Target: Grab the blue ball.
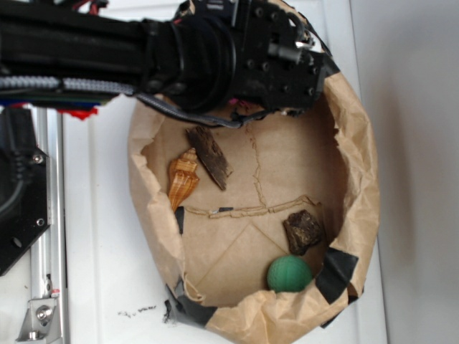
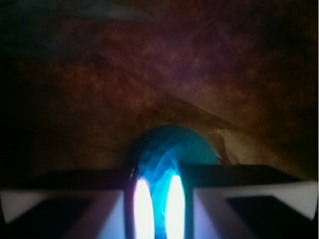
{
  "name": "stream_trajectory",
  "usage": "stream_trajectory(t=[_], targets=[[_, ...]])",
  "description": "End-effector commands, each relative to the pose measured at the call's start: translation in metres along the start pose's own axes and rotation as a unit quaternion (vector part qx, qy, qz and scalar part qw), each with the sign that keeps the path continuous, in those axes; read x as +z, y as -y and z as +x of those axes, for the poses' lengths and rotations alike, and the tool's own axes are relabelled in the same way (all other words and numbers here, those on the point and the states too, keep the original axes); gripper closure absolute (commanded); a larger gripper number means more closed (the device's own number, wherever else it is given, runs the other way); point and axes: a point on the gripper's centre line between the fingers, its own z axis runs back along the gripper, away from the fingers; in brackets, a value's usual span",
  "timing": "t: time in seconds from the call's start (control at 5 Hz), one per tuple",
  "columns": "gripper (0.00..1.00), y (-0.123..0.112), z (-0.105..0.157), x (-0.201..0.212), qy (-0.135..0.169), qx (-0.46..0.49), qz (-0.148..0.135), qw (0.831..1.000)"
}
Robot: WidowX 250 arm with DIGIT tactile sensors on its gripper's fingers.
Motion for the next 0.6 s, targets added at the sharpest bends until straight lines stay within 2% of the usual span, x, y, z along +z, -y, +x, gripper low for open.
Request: stream_trajectory(t=[0.0,0.2,0.4], targets=[[1.00,-0.006,0.016,0.013,-0.006,-0.020,-0.034,0.999],[1.00,-0.002,0.016,0.039,-0.005,-0.087,-0.075,0.993],[1.00,-0.004,0.009,0.096,-0.009,-0.169,-0.156,0.973]])
